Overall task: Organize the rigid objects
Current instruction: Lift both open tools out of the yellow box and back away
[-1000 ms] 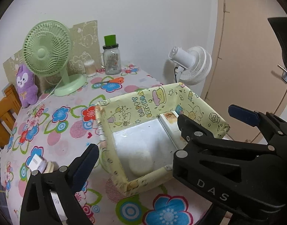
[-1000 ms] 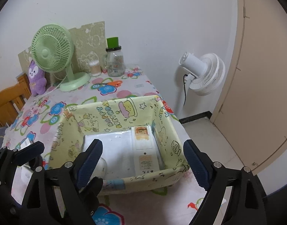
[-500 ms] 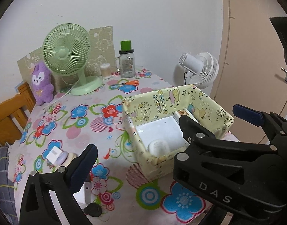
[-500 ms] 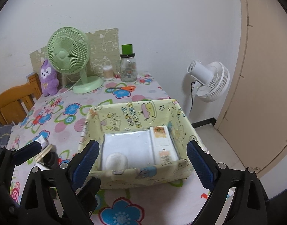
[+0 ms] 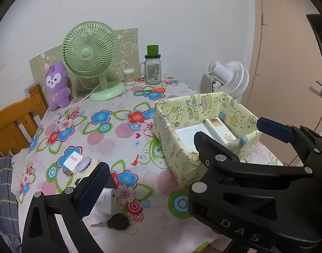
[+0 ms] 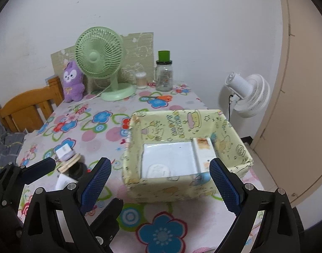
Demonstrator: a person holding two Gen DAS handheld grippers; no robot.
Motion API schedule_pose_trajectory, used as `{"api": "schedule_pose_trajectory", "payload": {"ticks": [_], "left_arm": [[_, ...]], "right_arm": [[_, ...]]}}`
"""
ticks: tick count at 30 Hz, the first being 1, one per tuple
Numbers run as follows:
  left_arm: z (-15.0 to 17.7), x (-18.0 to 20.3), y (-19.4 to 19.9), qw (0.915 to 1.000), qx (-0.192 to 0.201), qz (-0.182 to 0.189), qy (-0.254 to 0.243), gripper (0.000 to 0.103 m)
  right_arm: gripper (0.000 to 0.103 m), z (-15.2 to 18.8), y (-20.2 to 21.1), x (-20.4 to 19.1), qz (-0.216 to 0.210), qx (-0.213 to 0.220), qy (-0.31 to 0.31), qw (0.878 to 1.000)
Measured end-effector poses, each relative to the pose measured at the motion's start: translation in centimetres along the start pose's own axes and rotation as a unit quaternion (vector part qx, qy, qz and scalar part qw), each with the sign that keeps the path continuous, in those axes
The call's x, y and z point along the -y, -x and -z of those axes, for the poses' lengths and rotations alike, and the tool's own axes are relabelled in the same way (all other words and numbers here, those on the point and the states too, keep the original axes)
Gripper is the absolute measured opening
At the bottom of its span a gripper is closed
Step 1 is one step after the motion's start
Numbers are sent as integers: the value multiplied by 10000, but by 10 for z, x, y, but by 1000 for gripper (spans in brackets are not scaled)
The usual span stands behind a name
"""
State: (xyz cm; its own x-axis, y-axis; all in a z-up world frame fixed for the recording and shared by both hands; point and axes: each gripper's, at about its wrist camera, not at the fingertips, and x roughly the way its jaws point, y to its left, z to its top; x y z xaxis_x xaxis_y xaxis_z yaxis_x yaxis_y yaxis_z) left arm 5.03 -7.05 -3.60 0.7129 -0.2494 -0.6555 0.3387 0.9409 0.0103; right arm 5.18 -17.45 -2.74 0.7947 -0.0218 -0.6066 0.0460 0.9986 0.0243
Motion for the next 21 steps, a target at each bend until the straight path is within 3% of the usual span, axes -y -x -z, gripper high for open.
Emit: {"api": "schedule_pose_trajectory", "payload": {"ticks": [7,21], "left_arm": [[14,-14,10,9999,65,-90,108,103],[52,-49,7,9982,-166,-208,542,103]], "right_arm": [[96,10,3,-18,-192,53,47,9998],[96,34,-4,-59,-370,1,372,9986]]}}
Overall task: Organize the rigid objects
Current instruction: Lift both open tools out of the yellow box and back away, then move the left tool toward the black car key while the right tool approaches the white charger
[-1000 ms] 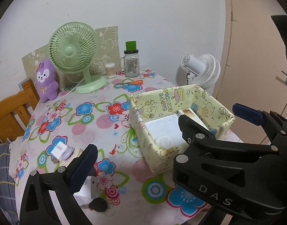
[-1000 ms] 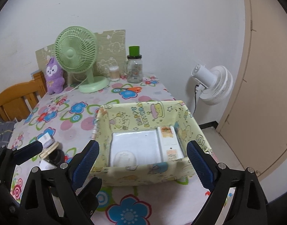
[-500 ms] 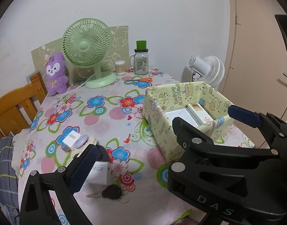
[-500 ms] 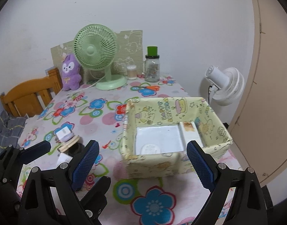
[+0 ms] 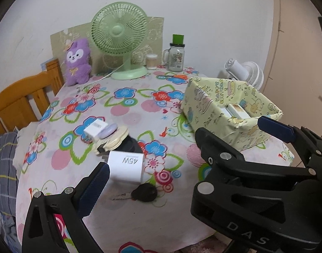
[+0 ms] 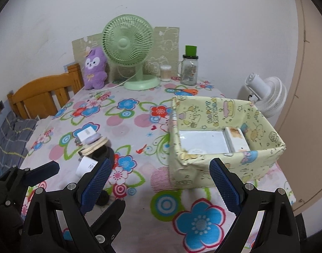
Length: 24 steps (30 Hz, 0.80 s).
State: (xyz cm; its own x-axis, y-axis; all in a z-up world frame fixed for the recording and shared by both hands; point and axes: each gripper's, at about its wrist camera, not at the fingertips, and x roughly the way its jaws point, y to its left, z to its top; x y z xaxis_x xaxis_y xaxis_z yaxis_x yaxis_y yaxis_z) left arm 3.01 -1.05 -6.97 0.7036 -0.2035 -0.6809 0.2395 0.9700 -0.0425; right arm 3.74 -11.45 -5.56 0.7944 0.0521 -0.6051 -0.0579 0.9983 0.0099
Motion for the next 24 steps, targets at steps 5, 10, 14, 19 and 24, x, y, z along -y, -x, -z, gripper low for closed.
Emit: {"api": "schedule_pose_trajectory", "payload": {"ticks": [5,10,14,19,24], "left_arm": [[8,-11,-3,9999,-60,7,129,103],[15,-21,-12,9994,-211,-94,243,103],[22,-31,-19,9986,-336,-67,395,103],[29,-42,-28,9974,-496,-110,512,103],[35,-48,-37,9961,-622,-112,617,103]], "right_arm": [[96,5,-7,-11,-147,-116,46,9998],[96,11,-17,-21,-262,-289,73,9992],[96,16,-23,-26,-243,-371,110,9990],[96,22,-33,-30,-289,-503,78,9983],[96,28,-41,-32,-323,-601,32,9977]]}}
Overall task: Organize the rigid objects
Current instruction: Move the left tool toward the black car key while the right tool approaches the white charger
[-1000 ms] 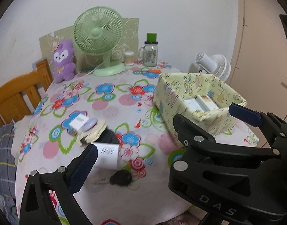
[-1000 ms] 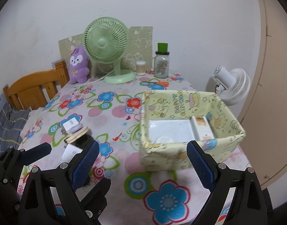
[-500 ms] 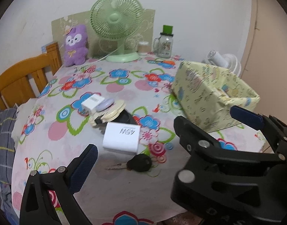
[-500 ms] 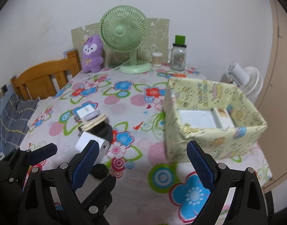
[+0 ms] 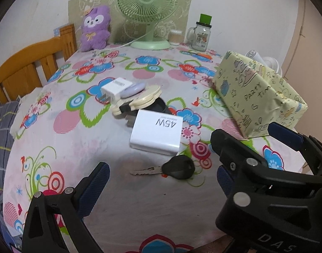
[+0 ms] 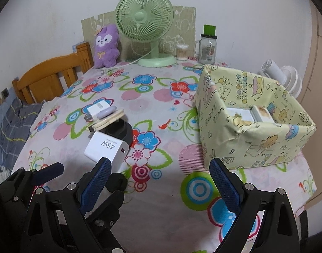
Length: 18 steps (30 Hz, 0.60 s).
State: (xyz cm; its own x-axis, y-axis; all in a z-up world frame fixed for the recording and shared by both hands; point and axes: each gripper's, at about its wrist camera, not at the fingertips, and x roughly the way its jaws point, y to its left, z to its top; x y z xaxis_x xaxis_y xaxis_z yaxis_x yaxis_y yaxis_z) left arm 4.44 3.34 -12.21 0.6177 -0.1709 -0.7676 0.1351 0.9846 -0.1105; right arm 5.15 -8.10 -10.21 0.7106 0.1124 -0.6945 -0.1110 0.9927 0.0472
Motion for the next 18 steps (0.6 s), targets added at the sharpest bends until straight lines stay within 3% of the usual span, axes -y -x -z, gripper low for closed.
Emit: {"api": "schedule_pose_trajectory", "payload": {"ticks": [12,18], "left_arm": [[8,-14,-17,9995,-245,-47,194,103],[9,-2,-20,9997,-216,-60,-31,103]], "right_arm": [[96,8,-21,-6,-164,-264,-63,9995],[96,11,-26,-2,-98,-321,-103,9994]]}}
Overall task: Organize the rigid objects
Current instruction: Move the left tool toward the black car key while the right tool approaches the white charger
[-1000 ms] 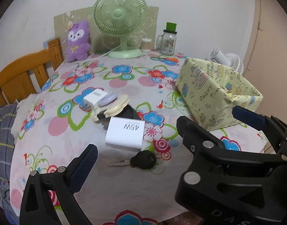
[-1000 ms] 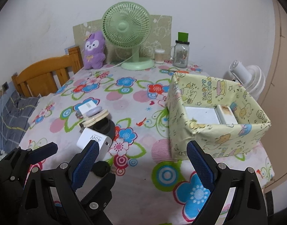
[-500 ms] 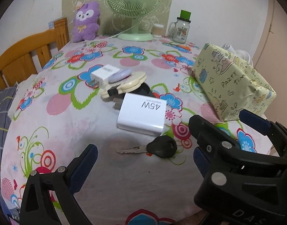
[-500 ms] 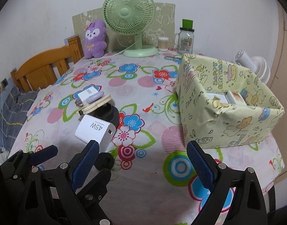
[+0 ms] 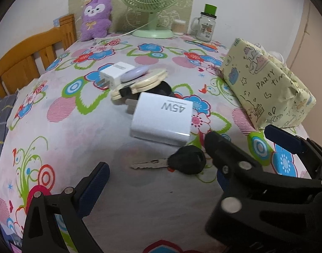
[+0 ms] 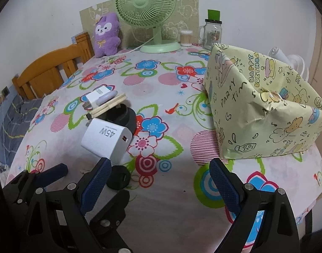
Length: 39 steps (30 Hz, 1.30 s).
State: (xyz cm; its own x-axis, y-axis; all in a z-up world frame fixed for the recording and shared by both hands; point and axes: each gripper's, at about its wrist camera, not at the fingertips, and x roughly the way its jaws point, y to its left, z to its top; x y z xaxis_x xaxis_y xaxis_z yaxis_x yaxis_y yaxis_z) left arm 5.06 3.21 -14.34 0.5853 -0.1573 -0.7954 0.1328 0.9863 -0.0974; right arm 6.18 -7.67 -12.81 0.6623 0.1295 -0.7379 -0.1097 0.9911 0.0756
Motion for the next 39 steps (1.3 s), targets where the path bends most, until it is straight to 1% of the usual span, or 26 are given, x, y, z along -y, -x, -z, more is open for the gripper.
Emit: {"api": "schedule_pose_trajectory", "payload": {"ticks": [5,7,9,10,13,14,15,18,20,23,29,39], "left_arm": [[-1,10,-6,9995,10,-199,-229,103],[-1,12,-7,9991,100,-328,-266,98],[-1,13,-6,9989,166,-334,-283,86],[-2,12,-5,9989,184,-340,-268,82],[-4,12,-4,9990,189,-306,-270,64],[-5,12,-3,9989,205,-327,-271,55],[-5,12,-3,9990,204,-309,-267,50],[-5,9,-2,9990,215,-297,-255,40],[-5,7,-1,9991,214,-278,-239,36],[-5,2,1,9993,206,-207,-219,34],[-3,-9,4,9993,226,-238,-185,33],[-3,-36,7,9986,269,-463,49,33]], "right_arm": [[96,4,-5,7,36,-83,-93,9999],[96,5,-6,9,59,-110,-102,9999],[96,5,-7,11,52,-104,-119,9999],[96,5,-7,13,62,-93,-143,9998],[96,3,-6,14,43,-71,-173,9998],[96,3,-6,15,58,-60,-178,9998],[96,2,-6,14,47,-56,-184,9998],[96,2,-6,14,41,-61,-185,9998],[96,1,-5,11,44,-52,-168,9998],[96,0,-5,5,29,-15,-102,9999],[96,-2,-4,-15,-43,35,128,9999],[96,-11,-13,-41,-144,63,441,9989]]}}
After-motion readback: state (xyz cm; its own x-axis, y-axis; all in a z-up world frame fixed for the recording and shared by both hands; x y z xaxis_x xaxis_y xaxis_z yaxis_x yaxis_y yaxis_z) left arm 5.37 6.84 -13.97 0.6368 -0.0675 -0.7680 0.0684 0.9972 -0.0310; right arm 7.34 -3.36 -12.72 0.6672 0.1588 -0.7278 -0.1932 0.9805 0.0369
